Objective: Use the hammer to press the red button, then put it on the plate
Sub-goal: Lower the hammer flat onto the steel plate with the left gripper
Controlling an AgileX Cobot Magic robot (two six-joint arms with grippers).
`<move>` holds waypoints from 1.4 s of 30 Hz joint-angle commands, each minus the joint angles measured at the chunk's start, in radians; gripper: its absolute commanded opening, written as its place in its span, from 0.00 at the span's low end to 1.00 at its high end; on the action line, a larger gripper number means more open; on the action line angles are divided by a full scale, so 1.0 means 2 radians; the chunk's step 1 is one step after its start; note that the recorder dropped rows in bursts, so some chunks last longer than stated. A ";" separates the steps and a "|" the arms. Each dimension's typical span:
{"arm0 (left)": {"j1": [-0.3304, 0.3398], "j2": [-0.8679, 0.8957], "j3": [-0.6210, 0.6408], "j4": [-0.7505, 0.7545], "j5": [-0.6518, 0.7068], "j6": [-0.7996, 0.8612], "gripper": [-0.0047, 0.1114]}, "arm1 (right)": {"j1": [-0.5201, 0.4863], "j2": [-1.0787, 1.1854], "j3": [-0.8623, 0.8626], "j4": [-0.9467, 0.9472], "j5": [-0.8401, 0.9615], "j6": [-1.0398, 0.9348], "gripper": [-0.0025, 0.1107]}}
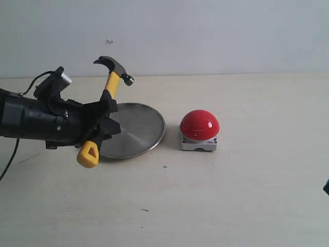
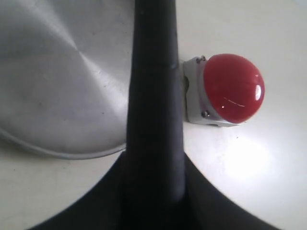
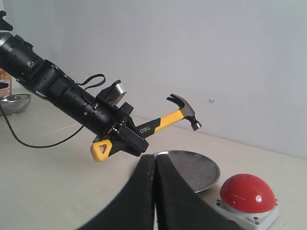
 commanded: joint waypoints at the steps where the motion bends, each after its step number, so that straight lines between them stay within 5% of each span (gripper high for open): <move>1: -0.001 0.019 -0.007 -0.005 0.025 -0.001 0.04 | 0.000 -0.002 0.002 0.001 -0.001 -0.002 0.02; 20: -0.004 0.119 -0.095 -0.005 0.020 -0.041 0.04 | 0.000 -0.002 0.002 0.003 -0.001 -0.002 0.02; 42: -0.004 0.149 -0.109 -0.005 0.001 -0.050 0.04 | 0.000 -0.002 0.002 0.002 -0.001 -0.002 0.02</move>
